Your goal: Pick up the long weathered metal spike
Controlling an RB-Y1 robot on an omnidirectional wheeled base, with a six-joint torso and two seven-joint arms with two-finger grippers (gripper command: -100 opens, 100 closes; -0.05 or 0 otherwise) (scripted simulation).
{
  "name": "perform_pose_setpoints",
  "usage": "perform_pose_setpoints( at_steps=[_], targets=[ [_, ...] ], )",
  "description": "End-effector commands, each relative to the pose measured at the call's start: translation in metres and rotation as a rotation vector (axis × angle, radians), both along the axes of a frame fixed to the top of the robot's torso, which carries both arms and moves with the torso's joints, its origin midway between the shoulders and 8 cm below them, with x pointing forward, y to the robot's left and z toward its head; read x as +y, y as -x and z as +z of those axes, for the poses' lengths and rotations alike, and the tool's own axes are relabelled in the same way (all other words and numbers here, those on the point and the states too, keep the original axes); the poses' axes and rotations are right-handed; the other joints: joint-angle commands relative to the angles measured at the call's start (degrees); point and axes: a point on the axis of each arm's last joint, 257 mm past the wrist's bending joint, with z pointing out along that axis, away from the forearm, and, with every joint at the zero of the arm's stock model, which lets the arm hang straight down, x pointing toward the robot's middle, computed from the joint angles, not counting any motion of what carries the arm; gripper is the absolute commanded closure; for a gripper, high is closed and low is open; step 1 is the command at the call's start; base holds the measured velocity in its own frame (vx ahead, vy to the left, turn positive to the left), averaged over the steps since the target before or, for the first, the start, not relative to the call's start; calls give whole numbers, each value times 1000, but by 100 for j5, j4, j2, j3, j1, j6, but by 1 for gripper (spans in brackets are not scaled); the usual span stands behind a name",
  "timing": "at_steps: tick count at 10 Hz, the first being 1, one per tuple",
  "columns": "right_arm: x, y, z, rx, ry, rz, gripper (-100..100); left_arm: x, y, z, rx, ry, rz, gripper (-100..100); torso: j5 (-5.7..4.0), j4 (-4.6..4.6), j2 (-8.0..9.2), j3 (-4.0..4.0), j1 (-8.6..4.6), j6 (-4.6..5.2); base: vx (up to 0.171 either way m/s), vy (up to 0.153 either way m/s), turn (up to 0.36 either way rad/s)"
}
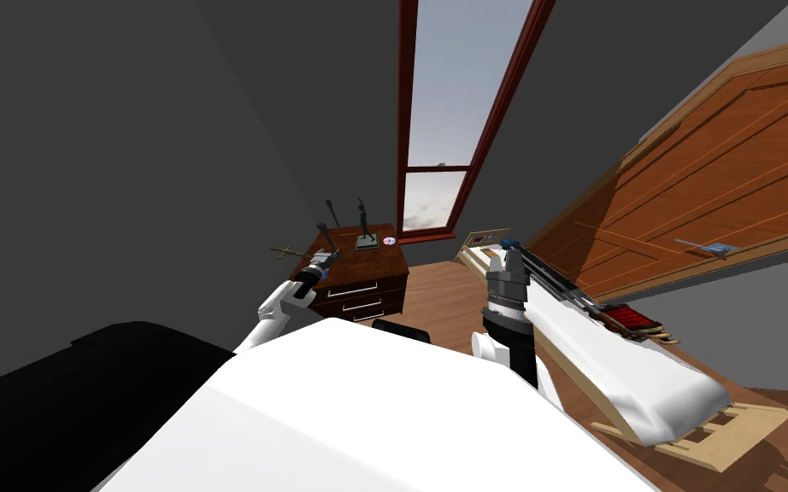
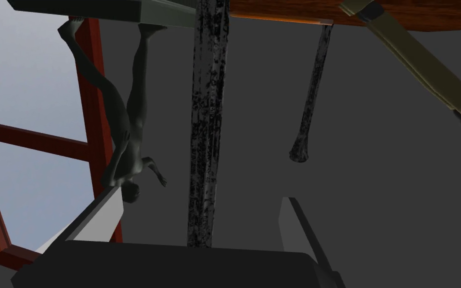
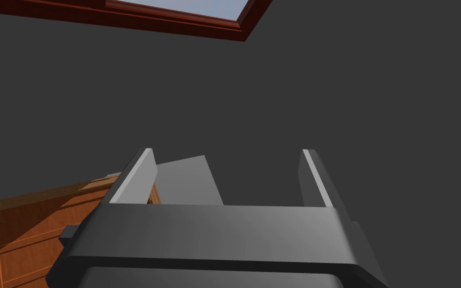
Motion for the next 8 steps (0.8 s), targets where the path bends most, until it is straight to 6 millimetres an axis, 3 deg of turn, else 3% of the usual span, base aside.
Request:
perform_pose_setpoints(
  at_steps=[1, 4, 5, 6, 8],
  targets=[
    [0, 0, 0, 0, 0, 0, 0, 0, -1, -11, 9, -4, 11, -100, 0, 0, 0, 0, 0, 0, 9, -16, 13],
    [0, 0, 0, 0, 0, 0, 0, 1, -2, -19, 16, -5, 20, -100, 0, 0, 0, 0, 2, 0, 6, -7, 12],
    [0, 0, 0, 0, 0, 0, 0, 1, -2, -20, 17, -7, 20, 0, 0, 0, 2, 1, 4, 0, 0, 0, 0],
    [0, 0, 0, 0, 0, 0, 0, -10, -17, -23, 12, -3, -9, -100, 0, 1, 3, 2, 5, 0, -25, -9, 171],
    [0, 0, 0, 0, 0, 0, 0, -6, -24, -27, 15, 4, -2, -100, -1, 3, 12, 7, 0, 0, -23, -14, 44]
  ],
)
